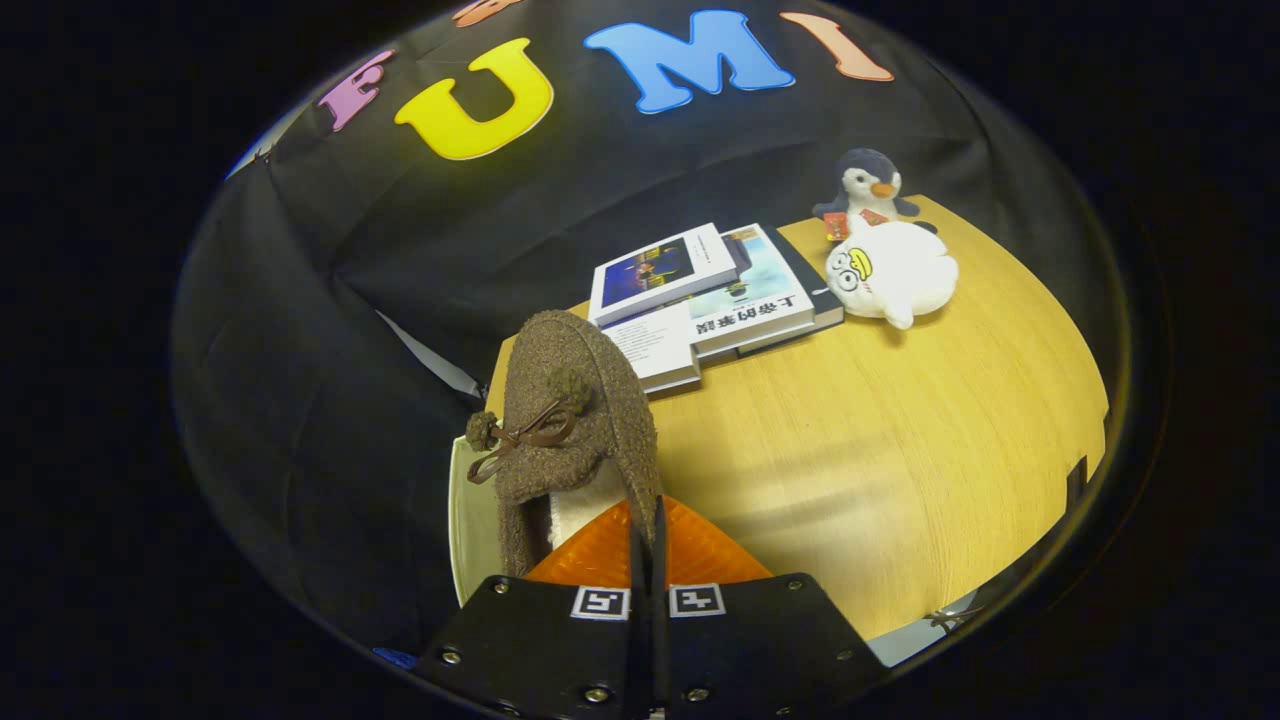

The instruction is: Open the storage box then place both shoes into the box .Put the left shoe in first, then the right shoe, with the right side of both shoes facing outward in a uniform manner.

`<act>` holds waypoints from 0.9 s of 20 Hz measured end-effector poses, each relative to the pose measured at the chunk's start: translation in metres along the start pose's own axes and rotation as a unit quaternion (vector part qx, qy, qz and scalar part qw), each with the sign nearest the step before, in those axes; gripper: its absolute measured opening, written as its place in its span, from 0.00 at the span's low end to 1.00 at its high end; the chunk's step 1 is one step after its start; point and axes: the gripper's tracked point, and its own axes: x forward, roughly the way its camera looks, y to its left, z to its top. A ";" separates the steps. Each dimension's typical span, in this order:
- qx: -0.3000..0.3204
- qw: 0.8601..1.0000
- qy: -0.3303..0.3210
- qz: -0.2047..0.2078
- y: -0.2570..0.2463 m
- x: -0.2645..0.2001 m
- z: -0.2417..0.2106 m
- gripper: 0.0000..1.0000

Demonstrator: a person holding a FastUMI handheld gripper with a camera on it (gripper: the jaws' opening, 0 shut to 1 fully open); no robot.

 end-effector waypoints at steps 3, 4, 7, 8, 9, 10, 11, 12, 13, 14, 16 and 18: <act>-0.009 1.000 0.006 0.005 0.022 0.014 -0.010 0.00; -0.011 1.000 0.009 0.006 0.028 0.019 -0.013 0.00; -0.017 1.000 0.023 0.008 0.044 0.033 -0.028 0.00; -0.020 0.999 0.029 0.007 0.047 0.037 -0.034 0.00; -0.024 0.999 0.037 0.005 0.049 0.043 -0.041 0.00; -0.027 0.999 0.043 0.000 0.050 0.047 -0.047 0.00; -0.029 0.998 0.049 -0.008 0.048 0.053 -0.054 0.01; -0.032 0.998 0.052 -0.017 0.045 0.058 -0.060 0.00; -0.037 0.997 0.056 -0.030 0.041 0.062 -0.065 0.01; -0.045 0.996 0.062 -0.044 0.036 0.066 -0.071 0.01; -0.048 0.996 0.068 -0.028 0.045 0.070 -0.082 0.03; -0.047 0.997 0.059 -0.005 0.058 0.067 -0.079 0.30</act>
